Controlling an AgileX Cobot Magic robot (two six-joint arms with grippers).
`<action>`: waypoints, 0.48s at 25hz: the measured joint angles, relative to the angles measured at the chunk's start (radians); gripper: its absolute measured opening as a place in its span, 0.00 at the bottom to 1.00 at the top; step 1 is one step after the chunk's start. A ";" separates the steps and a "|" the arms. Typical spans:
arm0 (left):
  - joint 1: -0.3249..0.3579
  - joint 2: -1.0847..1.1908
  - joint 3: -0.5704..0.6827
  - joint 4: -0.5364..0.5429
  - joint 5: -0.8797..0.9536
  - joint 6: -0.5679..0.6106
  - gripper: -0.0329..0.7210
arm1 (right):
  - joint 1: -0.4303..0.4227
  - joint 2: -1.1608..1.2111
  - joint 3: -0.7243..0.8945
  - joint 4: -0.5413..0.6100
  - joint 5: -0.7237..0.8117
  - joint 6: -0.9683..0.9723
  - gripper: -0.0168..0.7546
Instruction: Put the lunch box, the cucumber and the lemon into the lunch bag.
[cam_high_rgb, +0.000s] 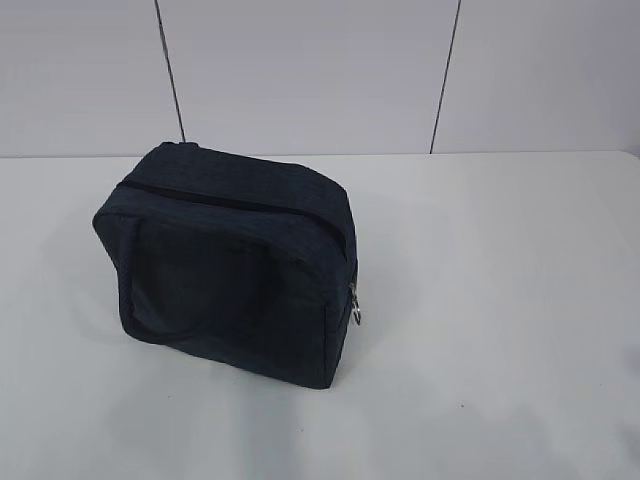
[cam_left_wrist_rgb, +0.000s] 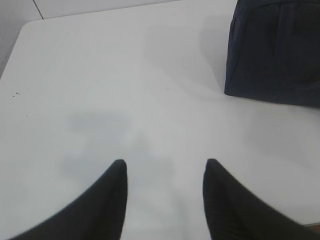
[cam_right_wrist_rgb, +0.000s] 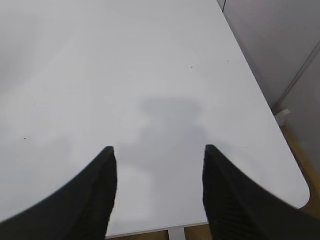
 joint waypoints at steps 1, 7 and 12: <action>0.000 0.000 0.000 0.000 0.000 0.000 0.52 | 0.000 0.000 0.000 0.000 0.000 0.000 0.57; 0.000 0.000 0.000 0.001 0.000 0.000 0.52 | 0.000 0.000 0.000 0.000 0.000 0.000 0.57; 0.000 0.000 0.000 0.014 0.000 -0.019 0.52 | 0.000 0.000 0.000 0.000 0.000 0.000 0.57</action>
